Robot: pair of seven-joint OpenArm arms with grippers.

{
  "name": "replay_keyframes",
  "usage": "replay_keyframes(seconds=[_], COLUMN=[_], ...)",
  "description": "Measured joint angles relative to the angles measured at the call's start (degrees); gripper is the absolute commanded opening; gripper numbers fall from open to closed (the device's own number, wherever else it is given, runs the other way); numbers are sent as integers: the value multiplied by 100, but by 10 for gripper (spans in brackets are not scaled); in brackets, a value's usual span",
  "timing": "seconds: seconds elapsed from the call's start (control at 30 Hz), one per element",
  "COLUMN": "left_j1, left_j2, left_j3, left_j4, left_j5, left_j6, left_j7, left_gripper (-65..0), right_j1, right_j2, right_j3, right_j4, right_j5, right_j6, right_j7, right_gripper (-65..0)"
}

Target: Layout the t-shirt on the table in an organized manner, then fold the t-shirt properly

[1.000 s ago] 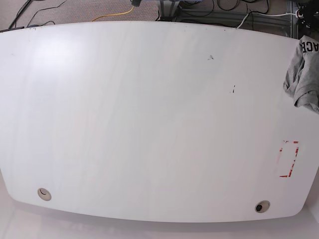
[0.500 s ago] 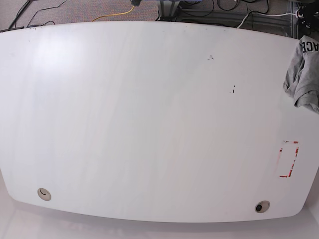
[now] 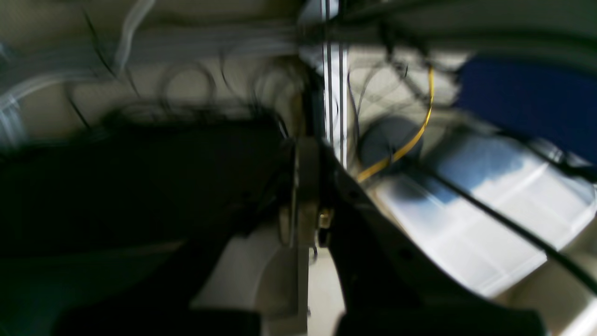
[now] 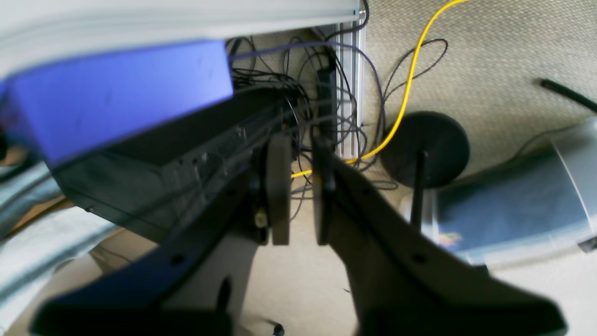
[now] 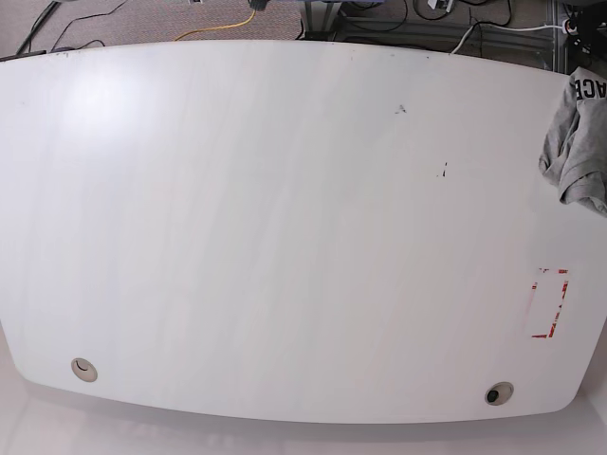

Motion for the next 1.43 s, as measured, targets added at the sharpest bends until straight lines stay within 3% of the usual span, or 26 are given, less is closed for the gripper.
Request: replay_keyframes(seconds=[0.07, 0.27, 0.43, 0.7, 0.93, 1.17, 1.43], left_j1=[-221, -984, -1456, -2188, -2610, -2680, -2682], left_j2=[-85, -376, -542, -525, -531, -439, -409], left_j3=[-2, 2, 17, 101, 391, 433, 435], left_j4=[-435, -1788, -2643, -3866, -4356, -4415, -4476], left_j5=[4, 4, -24, -2, -11, -22, -22], left_j6=[42, 656, 905, 1150, 1558, 1836, 2114], left_j7=[-2, -31, -87, -68, -81, -90, -44], left_gripper=[-650, -650, -650, -650, -650, -650, -650], right_j1=[177, 706, 1012, 1379, 1600, 1589, 1650], right_j2=[-4, -2, 0, -2, -111, -269, -203], right_j3=[-9, -11, -26, -35, 11, -9, -9], right_j4=[-175, -846, -1283, -1727, -1764, -1773, -1878], right_j5=[-76, -107, -105, -352, -800, -813, -835], right_j6=[7, -22, -149, -437, -721, -833, -929], right_j7=[-13, 35, 28, 20, 68, 33, 0], right_gripper=[-579, -579, -577, -577, -577, -574, -572])
